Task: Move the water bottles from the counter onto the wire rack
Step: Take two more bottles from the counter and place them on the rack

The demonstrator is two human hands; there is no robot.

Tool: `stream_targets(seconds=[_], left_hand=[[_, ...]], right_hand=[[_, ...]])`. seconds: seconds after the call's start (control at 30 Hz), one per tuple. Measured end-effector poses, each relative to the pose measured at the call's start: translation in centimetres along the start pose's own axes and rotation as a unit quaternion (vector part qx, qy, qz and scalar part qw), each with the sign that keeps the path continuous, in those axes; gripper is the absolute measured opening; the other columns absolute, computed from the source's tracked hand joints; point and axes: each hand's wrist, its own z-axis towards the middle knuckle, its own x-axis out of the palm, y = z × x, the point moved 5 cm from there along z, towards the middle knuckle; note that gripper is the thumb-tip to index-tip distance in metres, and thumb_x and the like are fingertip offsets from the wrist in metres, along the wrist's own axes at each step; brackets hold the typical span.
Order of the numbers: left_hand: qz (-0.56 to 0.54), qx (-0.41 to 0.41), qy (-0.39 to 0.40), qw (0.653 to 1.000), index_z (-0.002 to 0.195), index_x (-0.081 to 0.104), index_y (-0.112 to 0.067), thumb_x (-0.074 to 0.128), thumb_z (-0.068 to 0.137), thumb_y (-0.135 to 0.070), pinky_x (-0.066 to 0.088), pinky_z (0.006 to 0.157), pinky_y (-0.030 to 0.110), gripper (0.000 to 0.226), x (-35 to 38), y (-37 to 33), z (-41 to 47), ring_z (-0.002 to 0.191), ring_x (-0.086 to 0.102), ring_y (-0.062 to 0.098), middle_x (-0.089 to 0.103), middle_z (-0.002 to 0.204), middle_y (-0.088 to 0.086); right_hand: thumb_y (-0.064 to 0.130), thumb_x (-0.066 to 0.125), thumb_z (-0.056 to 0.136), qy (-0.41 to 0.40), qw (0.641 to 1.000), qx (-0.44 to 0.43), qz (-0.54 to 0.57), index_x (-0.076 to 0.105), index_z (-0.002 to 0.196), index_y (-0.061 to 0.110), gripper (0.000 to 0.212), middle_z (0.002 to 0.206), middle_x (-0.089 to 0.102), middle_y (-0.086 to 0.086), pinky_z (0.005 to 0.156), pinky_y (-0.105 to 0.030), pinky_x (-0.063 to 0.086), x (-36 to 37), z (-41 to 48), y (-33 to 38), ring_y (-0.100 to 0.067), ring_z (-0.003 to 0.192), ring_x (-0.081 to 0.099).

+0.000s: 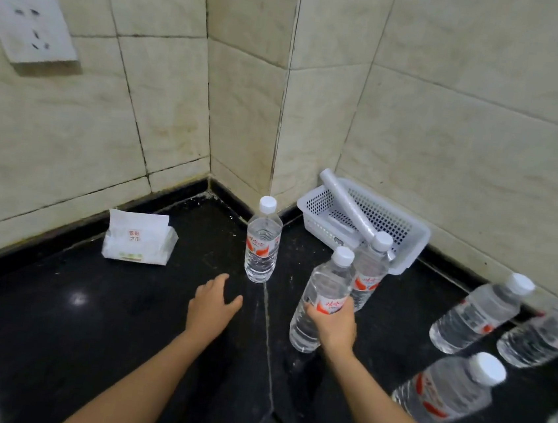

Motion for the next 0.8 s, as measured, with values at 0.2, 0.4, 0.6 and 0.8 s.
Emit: stream_targets(seconds=[0.2,0.4,0.6,0.8], left_hand=[[-0.119,0.050,0.098,0.987,0.146,0.010,-0.016,0.076,0.071,-0.022,0.033,0.109,0.048,0.100,0.3,-1.4,6.4,0.135,0.032,0.031,0.026,0.151,0.014],[-0.273,0.093,0.153,0.945,0.146,0.006,-0.025,0.081,0.060,-0.002,0.030,0.111,0.044,0.116,1.3,-3.7,11.7,0.133,0.035,0.022,0.031,0.149,0.007],[-0.298,0.115,0.179,0.931,0.134,0.037,-0.013,0.081,0.054,0.007,0.039,0.105,0.045,0.094,3.1,-4.7,13.5,0.114,0.054,0.023,0.055,0.127,0.009],[-0.282,0.094,0.120,0.947,0.129,0.040,-0.011,0.081,0.059,0.000,0.039,0.096,0.033,0.082,3.9,-5.0,10.3,0.104,0.051,0.018,0.053,0.114,0.001]], right_hand=[[0.027,0.079,0.064,0.015,1.000,0.010,-0.018,0.046,0.117,0.020,0.063,0.110,0.063,-0.003,0.094,-0.045,0.048,-0.1,0.6,0.1,-0.025,0.104,0.060],[0.028,0.077,0.067,0.027,0.998,0.017,-0.051,0.038,0.109,0.032,0.058,0.102,0.056,0.008,0.094,-0.032,0.043,0.4,-0.2,0.1,-0.018,0.105,0.057],[0.029,0.078,0.064,0.017,0.998,0.013,-0.051,0.032,0.106,0.043,0.063,0.103,0.059,0.014,0.092,-0.026,0.044,0.5,-0.8,-0.1,-0.012,0.102,0.058],[0.026,0.077,0.066,0.014,0.998,0.024,-0.060,0.037,0.114,0.031,0.063,0.109,0.060,0.006,0.096,-0.029,0.043,0.2,-0.6,0.3,-0.017,0.108,0.058]])
